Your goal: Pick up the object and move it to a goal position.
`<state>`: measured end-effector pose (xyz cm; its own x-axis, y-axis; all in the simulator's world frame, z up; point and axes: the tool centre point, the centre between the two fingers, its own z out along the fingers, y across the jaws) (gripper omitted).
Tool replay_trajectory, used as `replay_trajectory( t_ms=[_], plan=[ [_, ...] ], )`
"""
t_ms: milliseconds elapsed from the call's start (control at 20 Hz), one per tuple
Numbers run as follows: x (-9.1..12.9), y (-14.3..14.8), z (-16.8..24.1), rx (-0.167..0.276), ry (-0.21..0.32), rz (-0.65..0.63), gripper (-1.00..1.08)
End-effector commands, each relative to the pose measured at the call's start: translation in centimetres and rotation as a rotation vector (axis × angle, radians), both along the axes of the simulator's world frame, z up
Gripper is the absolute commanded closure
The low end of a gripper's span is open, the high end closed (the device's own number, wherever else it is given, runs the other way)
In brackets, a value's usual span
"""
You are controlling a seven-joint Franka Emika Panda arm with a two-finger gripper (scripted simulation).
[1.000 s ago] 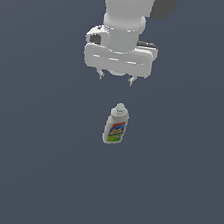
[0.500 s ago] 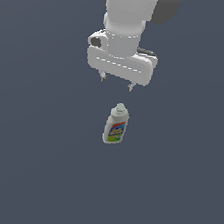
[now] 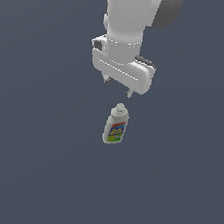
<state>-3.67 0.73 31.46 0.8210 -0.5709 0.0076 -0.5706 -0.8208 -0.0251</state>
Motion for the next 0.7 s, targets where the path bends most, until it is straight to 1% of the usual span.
replay_trajectory(
  t_ms=[0,650],
  plan=[
    [0.2,0.1,-0.2,0.001,0.003,-0.063,-0.92],
    [1.5,0.8,-1.5,0.002,0.015,-0.385,-0.92]
  ],
)
